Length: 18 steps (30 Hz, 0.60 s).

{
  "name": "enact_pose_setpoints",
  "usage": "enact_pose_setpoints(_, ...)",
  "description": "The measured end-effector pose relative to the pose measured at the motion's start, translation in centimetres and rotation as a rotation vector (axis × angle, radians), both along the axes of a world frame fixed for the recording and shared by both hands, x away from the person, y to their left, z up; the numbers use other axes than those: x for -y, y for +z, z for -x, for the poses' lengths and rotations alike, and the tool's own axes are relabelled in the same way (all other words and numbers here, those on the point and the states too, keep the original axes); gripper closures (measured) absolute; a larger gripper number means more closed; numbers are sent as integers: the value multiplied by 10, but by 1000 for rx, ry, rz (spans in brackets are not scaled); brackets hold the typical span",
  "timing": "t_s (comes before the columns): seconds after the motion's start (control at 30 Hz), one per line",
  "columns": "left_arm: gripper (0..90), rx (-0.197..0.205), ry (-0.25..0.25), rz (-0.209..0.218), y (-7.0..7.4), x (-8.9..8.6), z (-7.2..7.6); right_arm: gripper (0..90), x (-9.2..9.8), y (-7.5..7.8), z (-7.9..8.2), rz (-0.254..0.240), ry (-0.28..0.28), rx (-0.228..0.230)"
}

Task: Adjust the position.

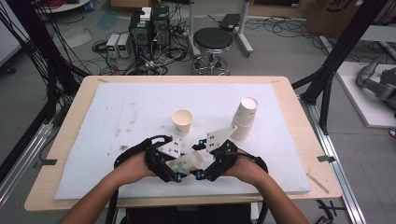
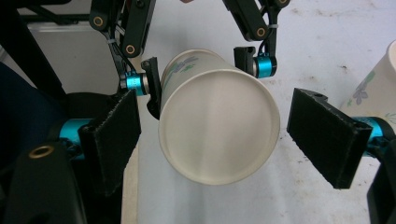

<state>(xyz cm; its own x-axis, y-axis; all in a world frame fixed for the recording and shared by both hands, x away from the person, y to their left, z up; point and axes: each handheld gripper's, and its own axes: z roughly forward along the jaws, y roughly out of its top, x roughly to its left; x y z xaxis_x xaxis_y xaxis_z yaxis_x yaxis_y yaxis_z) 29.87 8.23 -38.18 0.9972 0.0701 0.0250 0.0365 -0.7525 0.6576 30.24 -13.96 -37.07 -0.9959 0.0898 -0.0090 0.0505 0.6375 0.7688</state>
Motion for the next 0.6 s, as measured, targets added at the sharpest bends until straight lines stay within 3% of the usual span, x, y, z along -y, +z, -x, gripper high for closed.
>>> enact_pose_setpoints(0.17,343,-9,-17,-18,-1,3,1,256,-6,-1,0,50,45,10)
enact_pose_setpoints(0.43,343,-15,-44,-26,-2,3,2,360,-7,-3,-1,74,90,2)
enact_pose_setpoints(0.6,340,-16,-49,-26,-2,3,2,369,-8,-3,-1,77,104,8)
